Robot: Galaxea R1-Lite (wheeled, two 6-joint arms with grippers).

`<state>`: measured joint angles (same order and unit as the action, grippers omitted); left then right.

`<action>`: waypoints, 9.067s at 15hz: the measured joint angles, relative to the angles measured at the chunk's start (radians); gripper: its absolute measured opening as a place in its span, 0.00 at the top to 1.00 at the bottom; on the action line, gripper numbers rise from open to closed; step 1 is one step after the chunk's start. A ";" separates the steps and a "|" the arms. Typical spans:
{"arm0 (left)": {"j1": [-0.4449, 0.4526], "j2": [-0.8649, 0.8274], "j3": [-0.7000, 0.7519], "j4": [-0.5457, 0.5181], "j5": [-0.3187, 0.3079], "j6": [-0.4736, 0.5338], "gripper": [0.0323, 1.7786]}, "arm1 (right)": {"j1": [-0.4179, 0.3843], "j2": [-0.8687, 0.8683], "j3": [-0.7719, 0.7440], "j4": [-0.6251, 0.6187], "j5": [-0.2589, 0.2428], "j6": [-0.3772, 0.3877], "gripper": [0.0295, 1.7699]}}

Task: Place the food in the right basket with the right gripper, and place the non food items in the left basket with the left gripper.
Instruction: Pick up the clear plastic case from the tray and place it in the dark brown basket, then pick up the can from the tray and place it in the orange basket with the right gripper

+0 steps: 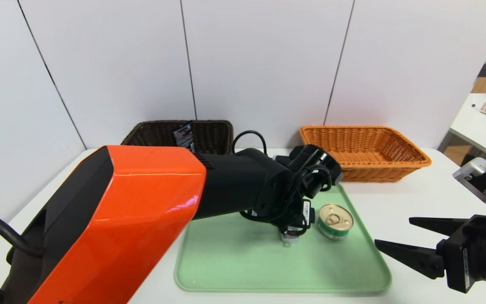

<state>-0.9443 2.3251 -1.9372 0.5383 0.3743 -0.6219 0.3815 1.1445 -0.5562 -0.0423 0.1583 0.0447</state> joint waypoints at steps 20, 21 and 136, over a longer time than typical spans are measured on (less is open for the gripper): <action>-0.002 0.017 0.000 0.003 0.039 0.011 0.63 | 0.000 -0.006 -0.003 0.000 -0.002 -0.001 0.04; -0.002 0.016 0.000 0.003 0.039 0.012 0.70 | 0.000 -0.006 -0.002 0.000 -0.001 0.000 0.04; 0.267 -0.976 0.924 -0.318 -0.522 0.747 0.05 | 0.042 0.421 0.187 -0.568 -0.015 -0.114 0.04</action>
<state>-0.6777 1.3494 -1.0130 0.2206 -0.1477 0.1251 0.4232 1.5653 -0.3689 -0.6104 0.1432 -0.0696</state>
